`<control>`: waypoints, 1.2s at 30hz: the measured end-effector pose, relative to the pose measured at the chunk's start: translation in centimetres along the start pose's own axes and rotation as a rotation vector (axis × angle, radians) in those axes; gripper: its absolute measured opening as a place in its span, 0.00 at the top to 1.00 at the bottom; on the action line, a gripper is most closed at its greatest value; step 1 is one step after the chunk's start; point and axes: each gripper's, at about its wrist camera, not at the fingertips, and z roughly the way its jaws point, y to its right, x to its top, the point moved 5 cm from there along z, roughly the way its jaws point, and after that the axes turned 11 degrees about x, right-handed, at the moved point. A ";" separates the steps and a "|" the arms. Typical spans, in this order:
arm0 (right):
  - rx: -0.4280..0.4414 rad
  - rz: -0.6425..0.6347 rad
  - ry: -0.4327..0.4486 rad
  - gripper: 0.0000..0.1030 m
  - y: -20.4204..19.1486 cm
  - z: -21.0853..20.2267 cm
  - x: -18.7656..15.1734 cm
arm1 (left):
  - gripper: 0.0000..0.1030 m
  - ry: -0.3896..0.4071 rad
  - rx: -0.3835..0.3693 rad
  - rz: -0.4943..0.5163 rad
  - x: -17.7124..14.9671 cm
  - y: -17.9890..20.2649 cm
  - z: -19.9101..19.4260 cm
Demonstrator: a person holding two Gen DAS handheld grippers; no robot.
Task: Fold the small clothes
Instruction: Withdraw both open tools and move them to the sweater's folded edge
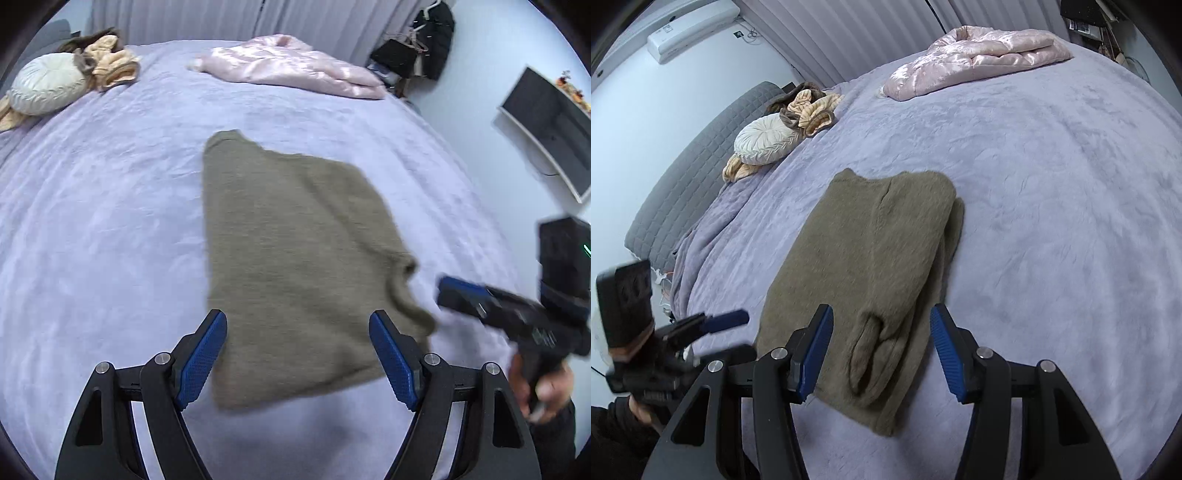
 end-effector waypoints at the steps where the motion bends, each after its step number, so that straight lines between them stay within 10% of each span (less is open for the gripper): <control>1: 0.002 -0.005 -0.006 0.43 -0.5 0.3 -1.0 | 0.22 0.001 0.022 0.003 -0.1 -0.7 0.4; 7: -0.076 -0.050 0.007 0.45 -2.6 2.4 -3.2 | 0.22 -0.093 0.072 -0.015 -3.0 -1.9 4.5; 9: -0.095 -0.051 -0.029 0.92 -2.4 3.5 -3.6 | 0.22 -0.125 0.057 -0.037 -4.0 -2.7 5.3; 19: -0.108 0.106 0.049 0.93 0.2 2.4 -6.6 | 0.22 -0.134 0.013 -0.004 -4.8 -2.8 4.2; 25: -0.092 0.051 0.142 0.87 -2.2 -1.4 -4.0 | 0.22 -0.013 0.049 -0.013 -0.8 -3.0 0.7; 29: -0.070 -0.008 0.191 0.18 -3.6 -1.1 -1.0 | 0.22 -0.027 0.178 0.018 1.6 -2.1 3.6; 36: -0.119 0.015 0.056 0.17 -0.6 5.2 0.4 | 0.00 -0.082 0.167 0.010 1.3 -2.0 8.3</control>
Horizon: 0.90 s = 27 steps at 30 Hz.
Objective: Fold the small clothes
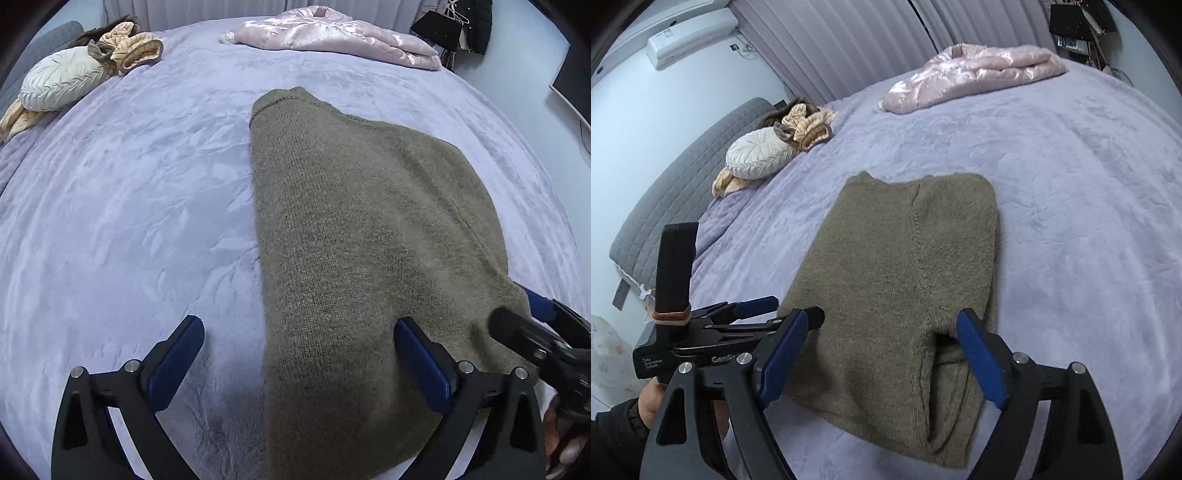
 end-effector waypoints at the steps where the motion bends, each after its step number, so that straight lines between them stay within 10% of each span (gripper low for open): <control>1: -0.070 0.031 -0.048 0.17 1.5 1.2 -0.3 | 0.00 0.005 -0.006 -0.002 0.0 0.0 0.0; 24: 0.042 0.150 0.060 0.17 5.2 -0.3 4.5 | 0.00 0.021 -0.242 -0.055 7.4 -1.1 0.1; 27: 0.097 0.092 0.054 0.17 2.8 -0.3 6.1 | 0.00 -0.009 -0.102 -0.067 9.4 -2.4 1.9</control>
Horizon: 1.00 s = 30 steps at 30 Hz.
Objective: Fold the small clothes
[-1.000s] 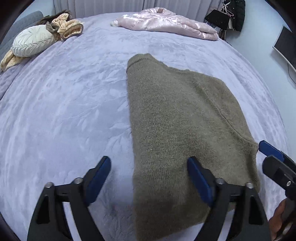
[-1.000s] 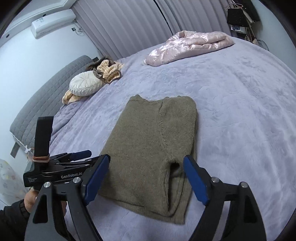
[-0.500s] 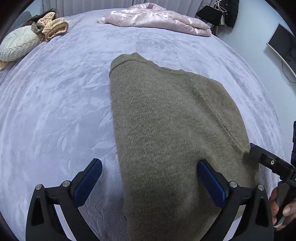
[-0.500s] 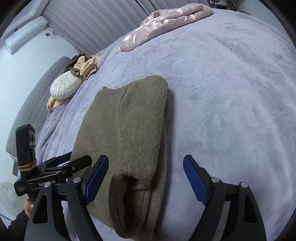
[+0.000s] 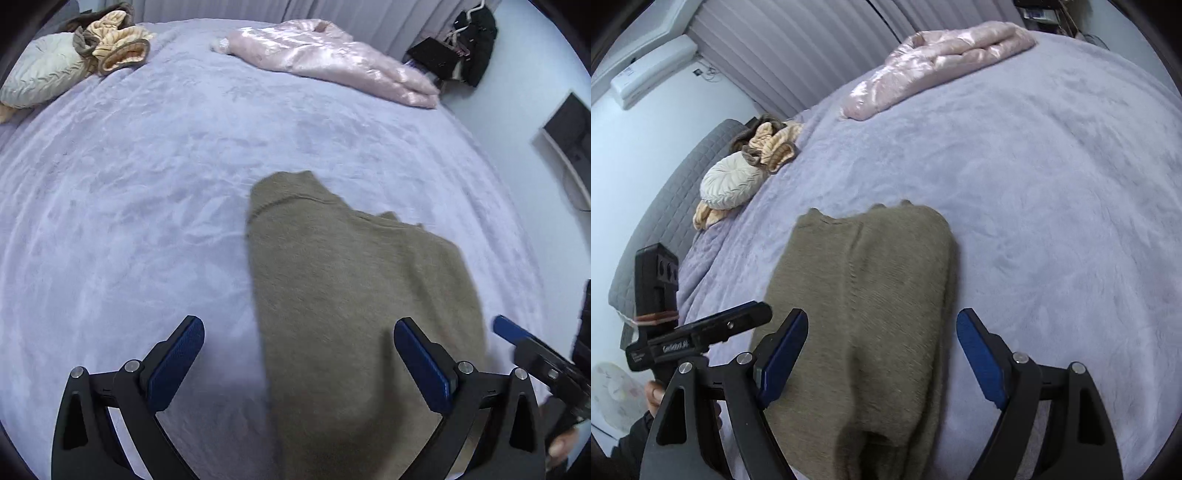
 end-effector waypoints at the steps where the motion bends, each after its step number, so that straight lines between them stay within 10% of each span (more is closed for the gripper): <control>1: 0.025 -0.003 -0.013 0.17 -0.6 0.5 0.3 | 0.00 -0.013 0.022 0.008 0.5 -0.2 1.0; 7: -0.005 0.022 -0.054 0.17 -0.3 3.5 1.3 | 0.00 -0.128 0.021 0.032 1.8 -0.5 6.4; 15: -0.048 -0.011 -0.009 0.17 -0.8 0.5 0.1 | 0.00 0.000 -0.103 -0.048 -0.1 -3.3 -1.1; 22: -0.034 -0.097 -0.055 0.17 -4.0 1.0 -2.2 | 0.00 -0.116 -0.033 0.032 -4.8 -2.2 2.9; 30: -0.054 -0.059 -0.044 0.17 -3.3 -0.7 -3.7 | 0.00 -0.077 -0.078 -0.036 -6.4 -3.5 -1.8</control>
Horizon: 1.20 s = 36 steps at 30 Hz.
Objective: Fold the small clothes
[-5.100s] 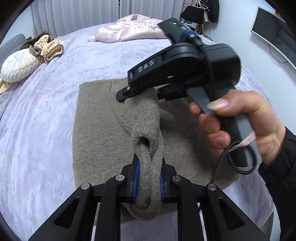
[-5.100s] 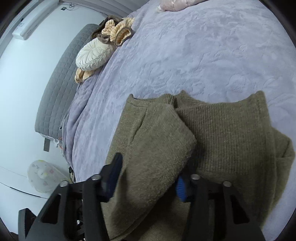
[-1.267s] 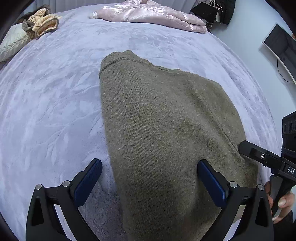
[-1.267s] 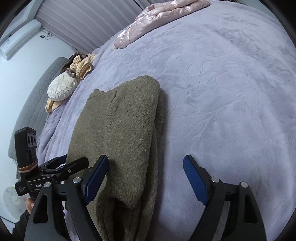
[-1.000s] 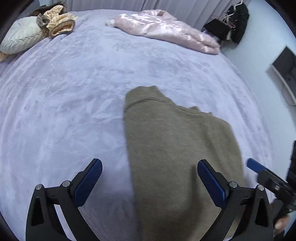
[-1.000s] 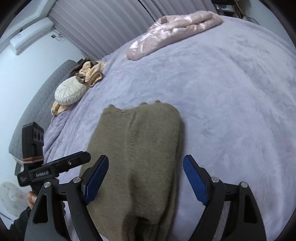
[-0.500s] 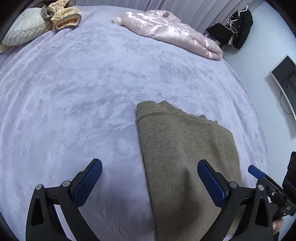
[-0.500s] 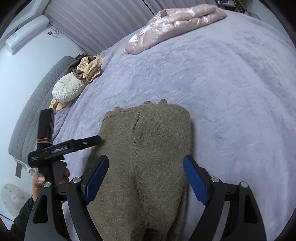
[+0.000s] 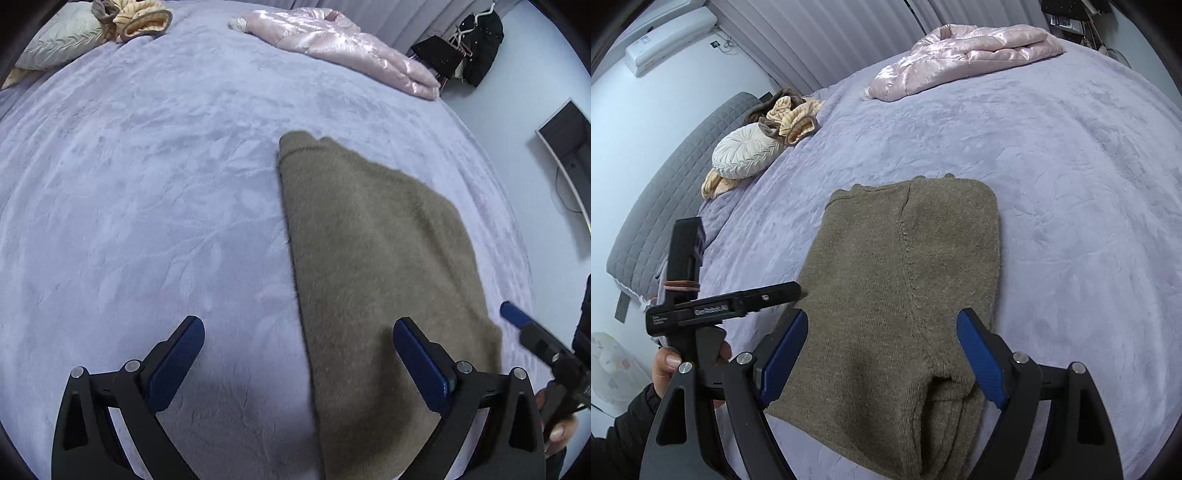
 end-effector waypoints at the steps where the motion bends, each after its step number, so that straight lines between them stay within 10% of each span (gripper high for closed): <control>1: 0.000 -0.001 0.005 0.17 0.0 -0.2 -0.1 | 0.00 -0.038 0.030 0.018 -1.0 0.2 1.2; 9: -0.021 -0.002 -0.004 0.17 0.6 -0.5 -0.6 | 0.00 -0.023 -0.180 -0.063 0.2 -0.5 -1.1; 17: -0.008 0.141 -0.029 0.17 5.7 0.9 1.2 | 0.00 -0.196 -0.235 0.000 0.9 4.8 4.0; 23: 0.078 0.241 -0.104 0.17 8.2 5.4 0.7 | 0.01 -0.176 -0.250 -0.004 0.8 5.6 5.2; 29: 0.107 0.203 -0.118 0.54 6.5 6.7 0.7 | 0.45 -0.096 -0.222 0.063 1.2 6.2 3.1; 36: 0.079 0.166 -0.090 0.64 3.6 5.0 1.1 | 0.50 -0.072 -0.196 0.080 0.7 6.0 0.6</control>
